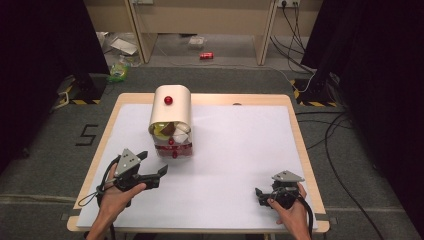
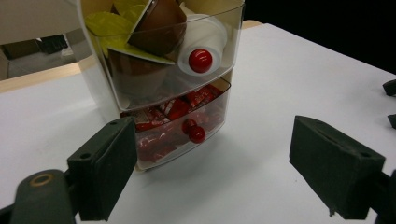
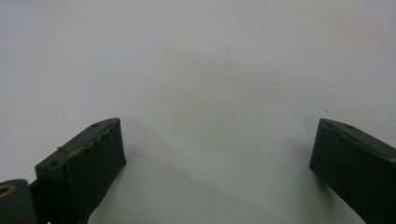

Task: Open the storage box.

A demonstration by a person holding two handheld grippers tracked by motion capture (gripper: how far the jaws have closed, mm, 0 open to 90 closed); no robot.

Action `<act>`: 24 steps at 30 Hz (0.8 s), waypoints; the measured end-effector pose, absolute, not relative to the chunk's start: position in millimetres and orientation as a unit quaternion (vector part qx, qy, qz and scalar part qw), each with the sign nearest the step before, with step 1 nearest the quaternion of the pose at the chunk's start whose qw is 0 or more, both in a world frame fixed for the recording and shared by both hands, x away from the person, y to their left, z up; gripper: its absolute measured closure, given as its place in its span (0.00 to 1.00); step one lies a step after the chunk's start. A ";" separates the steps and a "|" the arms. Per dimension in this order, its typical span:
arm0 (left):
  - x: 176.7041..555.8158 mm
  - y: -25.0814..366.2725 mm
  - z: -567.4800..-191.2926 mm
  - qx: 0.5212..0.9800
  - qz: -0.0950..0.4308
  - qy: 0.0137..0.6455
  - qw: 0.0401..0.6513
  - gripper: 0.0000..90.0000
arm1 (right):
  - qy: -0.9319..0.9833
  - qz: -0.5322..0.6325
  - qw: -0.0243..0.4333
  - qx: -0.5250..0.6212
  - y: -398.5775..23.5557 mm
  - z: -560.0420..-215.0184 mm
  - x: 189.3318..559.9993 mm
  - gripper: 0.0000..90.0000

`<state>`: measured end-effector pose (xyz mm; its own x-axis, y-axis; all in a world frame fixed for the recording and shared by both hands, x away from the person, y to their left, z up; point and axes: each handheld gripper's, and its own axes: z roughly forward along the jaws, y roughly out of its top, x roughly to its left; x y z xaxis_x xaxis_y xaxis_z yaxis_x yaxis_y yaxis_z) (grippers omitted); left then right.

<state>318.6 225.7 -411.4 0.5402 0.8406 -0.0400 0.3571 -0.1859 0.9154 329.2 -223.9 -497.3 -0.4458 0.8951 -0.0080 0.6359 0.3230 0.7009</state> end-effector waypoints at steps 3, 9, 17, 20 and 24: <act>320.2 222.0 -407.5 0.730 0.249 0.400 0.495 0.17 | 0.788 0.320 0.202 0.486 -223.9 -497.4 329.2 0.04; 323.0 219.8 -397.0 0.728 0.259 0.389 0.501 0.17 | 0.788 0.320 0.202 0.486 -224.0 -497.3 329.2 0.04; 333.1 213.8 -384.3 0.729 0.268 0.380 0.503 0.17 | 0.788 0.320 0.202 0.486 -224.0 -497.4 329.3 0.04; 336.4 210.1 -381.2 0.730 0.271 0.376 0.503 0.17 | 0.788 0.320 0.202 0.486 -224.0 -497.4 329.3 0.04; 341.8 206.8 -380.9 0.730 0.278 0.376 0.499 0.17 | 0.787 0.320 0.202 0.486 -224.0 -497.4 329.4 0.04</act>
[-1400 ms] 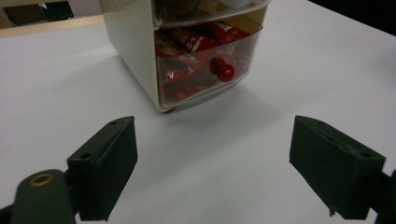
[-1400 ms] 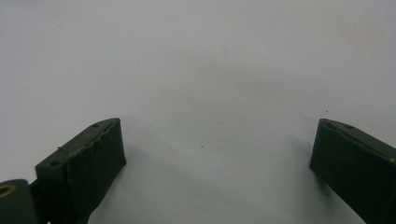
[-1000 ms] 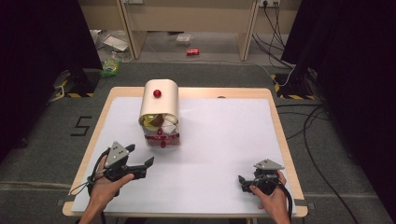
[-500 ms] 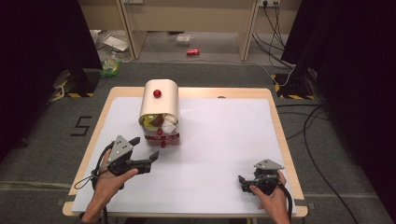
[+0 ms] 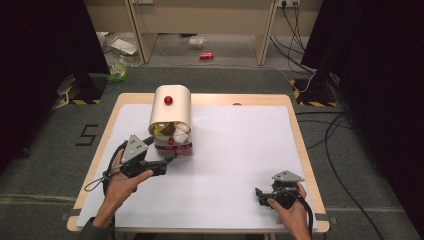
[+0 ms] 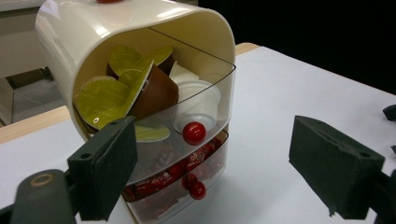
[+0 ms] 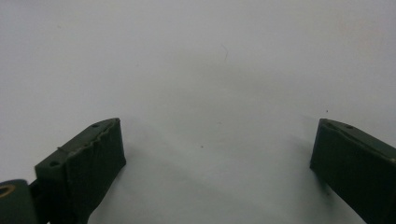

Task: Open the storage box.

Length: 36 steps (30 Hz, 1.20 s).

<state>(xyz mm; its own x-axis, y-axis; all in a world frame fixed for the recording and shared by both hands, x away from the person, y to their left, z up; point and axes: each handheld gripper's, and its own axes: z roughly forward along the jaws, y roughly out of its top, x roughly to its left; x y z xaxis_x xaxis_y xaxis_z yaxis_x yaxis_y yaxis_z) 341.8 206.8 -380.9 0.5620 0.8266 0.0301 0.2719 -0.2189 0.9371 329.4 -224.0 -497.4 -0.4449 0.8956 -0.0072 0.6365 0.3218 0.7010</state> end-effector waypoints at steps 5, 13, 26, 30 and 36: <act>345.6 203.8 -379.8 0.728 0.284 0.373 0.500 0.17 | 0.787 0.320 0.202 0.486 -224.1 -497.4 329.4 0.03; 354.9 199.0 -375.2 0.728 0.286 0.366 0.504 0.17 | 0.787 0.320 0.202 0.487 -224.0 -497.4 329.4 0.03; 374.0 195.2 -376.3 0.736 0.290 0.369 0.487 0.17 | 0.787 0.320 0.202 0.487 -224.1 -497.4 329.4 0.03; 382.4 195.0 -379.0 0.741 0.280 0.377 0.480 0.17 | 0.787 0.320 0.202 0.487 -224.1 -497.4 329.5 0.03; 385.5 193.5 -382.9 0.746 0.279 0.383 0.468 0.17 | 0.787 0.320 0.202 0.487 -224.1 -497.4 329.4 0.03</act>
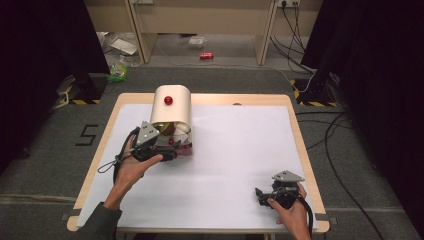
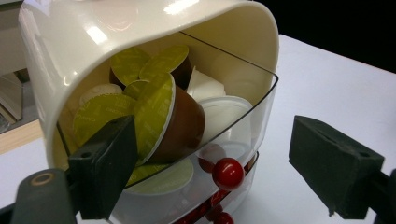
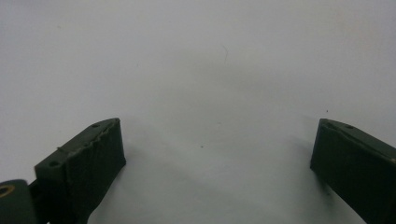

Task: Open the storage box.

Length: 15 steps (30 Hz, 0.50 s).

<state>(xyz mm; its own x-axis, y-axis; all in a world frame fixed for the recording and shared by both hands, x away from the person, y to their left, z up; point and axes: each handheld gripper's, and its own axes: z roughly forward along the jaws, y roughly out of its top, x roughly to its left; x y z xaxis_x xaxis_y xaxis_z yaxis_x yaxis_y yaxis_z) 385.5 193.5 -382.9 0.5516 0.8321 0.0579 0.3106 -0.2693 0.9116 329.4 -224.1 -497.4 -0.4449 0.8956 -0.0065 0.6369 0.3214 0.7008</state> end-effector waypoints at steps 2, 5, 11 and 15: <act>385.4 193.5 -382.5 0.747 0.278 0.383 0.467 0.17 | 0.787 0.320 0.202 0.487 -224.0 -497.4 329.3 0.03; 385.4 193.5 -381.6 0.751 0.274 0.384 0.462 0.17 | 0.787 0.320 0.202 0.487 -224.0 -497.4 329.3 0.03; 384.3 190.9 -379.4 0.760 0.274 0.387 0.444 0.18 | 0.787 0.320 0.202 0.487 -224.0 -497.5 329.4 0.03; 381.7 190.4 -378.9 0.762 0.272 0.388 0.442 0.18 | 0.787 0.320 0.202 0.487 -224.0 -497.5 329.4 0.03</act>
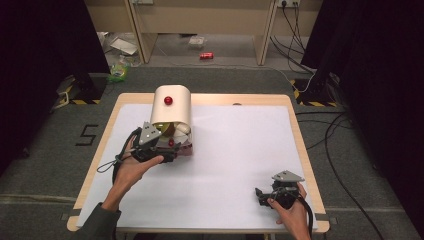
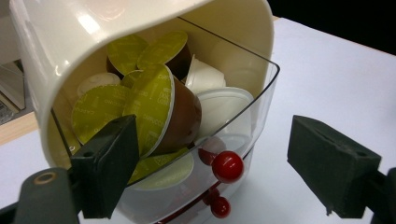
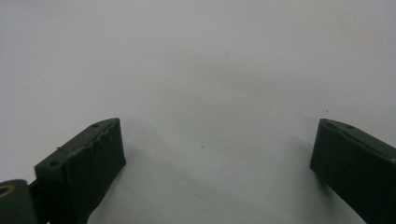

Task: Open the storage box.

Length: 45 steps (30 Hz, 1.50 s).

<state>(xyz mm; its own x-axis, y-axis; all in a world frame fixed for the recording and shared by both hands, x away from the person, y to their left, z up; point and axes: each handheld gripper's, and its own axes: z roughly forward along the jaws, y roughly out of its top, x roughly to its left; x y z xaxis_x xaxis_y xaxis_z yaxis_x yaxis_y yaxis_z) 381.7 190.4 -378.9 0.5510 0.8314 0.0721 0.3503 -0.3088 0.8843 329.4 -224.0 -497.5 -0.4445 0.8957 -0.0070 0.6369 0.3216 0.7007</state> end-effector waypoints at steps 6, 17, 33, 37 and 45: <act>376.1 192.0 -377.5 0.766 0.260 0.389 0.441 0.19 | 0.787 0.320 0.202 0.487 -224.0 -497.5 329.4 0.03; 359.9 191.4 -380.0 0.763 0.259 0.389 0.446 0.19 | 0.787 0.320 0.202 0.486 -224.0 -497.5 329.4 0.03; 346.5 190.6 -381.7 0.768 0.256 0.387 0.442 0.19 | 0.788 0.320 0.202 0.486 -224.0 -497.5 329.5 0.03; 343.4 191.0 -381.9 0.771 0.253 0.385 0.440 0.19 | 0.787 0.320 0.202 0.487 -224.0 -497.5 329.4 0.03; 336.4 191.3 -383.8 0.769 0.249 0.386 0.446 0.19 | 0.788 0.320 0.202 0.486 -224.0 -497.4 329.4 0.03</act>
<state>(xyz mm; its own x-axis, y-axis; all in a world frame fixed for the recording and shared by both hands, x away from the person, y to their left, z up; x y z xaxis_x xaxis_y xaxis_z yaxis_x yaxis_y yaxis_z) 336.4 191.3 -383.8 0.5790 0.8144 0.0385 0.3712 -0.3053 0.8769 329.4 -224.0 -497.4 -0.4455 0.8953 -0.0063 0.6368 0.3219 0.7006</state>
